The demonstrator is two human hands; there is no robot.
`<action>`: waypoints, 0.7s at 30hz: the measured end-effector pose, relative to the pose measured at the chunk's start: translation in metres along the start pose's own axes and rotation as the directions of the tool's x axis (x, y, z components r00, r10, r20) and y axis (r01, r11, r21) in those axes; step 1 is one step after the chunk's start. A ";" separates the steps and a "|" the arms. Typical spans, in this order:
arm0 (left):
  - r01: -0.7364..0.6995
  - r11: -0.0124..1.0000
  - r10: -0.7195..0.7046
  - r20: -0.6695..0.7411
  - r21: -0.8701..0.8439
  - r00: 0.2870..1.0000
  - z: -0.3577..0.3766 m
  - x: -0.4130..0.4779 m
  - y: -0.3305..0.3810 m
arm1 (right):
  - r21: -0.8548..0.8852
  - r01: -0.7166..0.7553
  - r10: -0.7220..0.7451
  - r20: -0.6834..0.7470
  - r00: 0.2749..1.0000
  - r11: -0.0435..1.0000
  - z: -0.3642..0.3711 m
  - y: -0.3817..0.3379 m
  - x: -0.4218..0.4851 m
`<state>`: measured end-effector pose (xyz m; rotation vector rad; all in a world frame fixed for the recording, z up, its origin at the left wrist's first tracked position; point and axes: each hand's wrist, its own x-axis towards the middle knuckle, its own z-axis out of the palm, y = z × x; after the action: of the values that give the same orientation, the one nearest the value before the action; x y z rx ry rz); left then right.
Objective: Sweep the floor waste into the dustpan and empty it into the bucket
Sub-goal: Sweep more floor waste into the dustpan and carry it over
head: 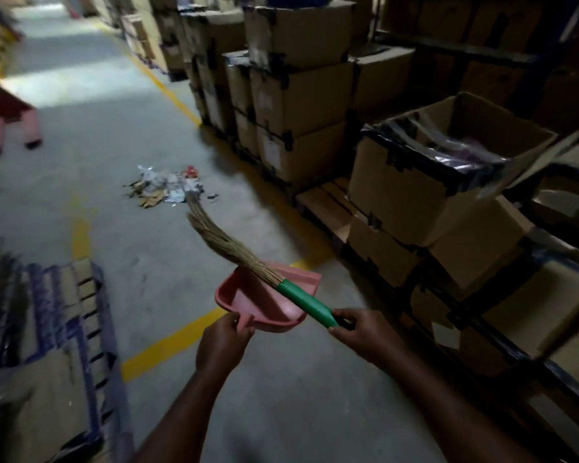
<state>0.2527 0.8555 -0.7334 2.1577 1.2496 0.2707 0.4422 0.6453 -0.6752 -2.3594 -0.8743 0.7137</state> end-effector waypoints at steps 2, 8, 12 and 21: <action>0.034 0.999 -0.036 -0.054 -0.031 0.998 -0.002 0.009 0.005 | -0.010 0.035 -0.034 0.048 0.998 0.999 -0.007 -0.006 0.025; 0.142 0.981 -0.161 -0.156 -0.131 0.975 -0.020 0.038 -0.001 | -0.065 0.169 -0.158 0.156 0.975 0.983 -0.011 -0.037 0.097; 0.194 0.966 -0.226 -0.195 -0.168 0.954 -0.040 0.076 -0.023 | -0.142 0.245 -0.212 0.216 0.953 0.959 -0.002 -0.065 0.155; 0.217 0.948 -0.259 -0.169 -0.234 0.951 -0.107 0.205 -0.099 | -0.032 0.259 -0.257 0.051 0.965 0.965 0.035 -0.143 0.278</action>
<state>0.2417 1.1066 -0.7356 1.8107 1.5062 0.5019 0.5406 0.9435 -0.6925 -2.2121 -1.1988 0.6514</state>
